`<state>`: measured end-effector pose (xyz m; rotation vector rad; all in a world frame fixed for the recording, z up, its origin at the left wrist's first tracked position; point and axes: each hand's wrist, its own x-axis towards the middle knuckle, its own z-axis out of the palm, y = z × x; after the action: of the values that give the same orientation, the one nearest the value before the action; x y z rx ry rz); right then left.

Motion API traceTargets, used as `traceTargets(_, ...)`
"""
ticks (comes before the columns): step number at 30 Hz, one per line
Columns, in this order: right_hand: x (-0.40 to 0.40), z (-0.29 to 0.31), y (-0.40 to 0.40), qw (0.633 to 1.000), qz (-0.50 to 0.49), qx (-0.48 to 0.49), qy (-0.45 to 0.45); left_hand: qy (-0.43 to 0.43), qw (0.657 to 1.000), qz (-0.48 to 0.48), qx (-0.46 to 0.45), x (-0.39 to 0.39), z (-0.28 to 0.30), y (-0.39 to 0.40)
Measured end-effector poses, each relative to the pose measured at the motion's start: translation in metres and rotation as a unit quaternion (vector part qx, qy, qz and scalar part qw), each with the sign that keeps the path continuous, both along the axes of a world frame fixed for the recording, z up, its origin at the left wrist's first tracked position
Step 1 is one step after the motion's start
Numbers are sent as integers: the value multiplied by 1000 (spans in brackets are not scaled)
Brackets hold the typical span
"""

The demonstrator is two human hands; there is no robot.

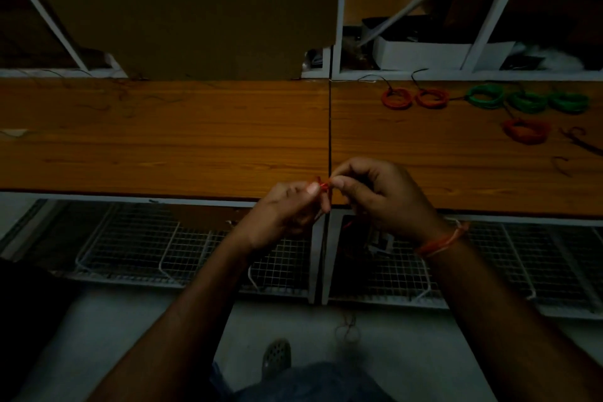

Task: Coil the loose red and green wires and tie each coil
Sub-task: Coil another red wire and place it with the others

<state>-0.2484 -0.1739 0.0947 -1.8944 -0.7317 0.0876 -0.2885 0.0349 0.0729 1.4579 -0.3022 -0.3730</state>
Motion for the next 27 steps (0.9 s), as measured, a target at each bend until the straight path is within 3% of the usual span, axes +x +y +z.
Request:
traceTargets(6,-4,-29,-7,948,67,92,297,37,991,37,-123,4,0,9)
traceTargets(10,-16,-44,6,862,-70,301,402,30,992,62,-105,4,0,15)
traceTargets(11,-17,-47,9,851,-107,328,397,28,993,68,-97,3,0,16)
traceTargets(13,-17,-54,14,879,-161,291,340,23,994,82,-72,-1,-2,19)
traceTargets(16,-17,-64,16,950,-274,87,123,9,994,100,-31,-4,-5,21)
traceTargets(19,-16,-70,16,969,-228,-87,-28,9,992,121,-35,-4,-7,22)
traceTargets(22,-16,-77,17,978,-152,-140,-19,6,992,124,-34,-3,-6,26)
traceTargets(27,-14,-75,8,986,-133,-66,76,8,996,90,-1,-5,-9,36)
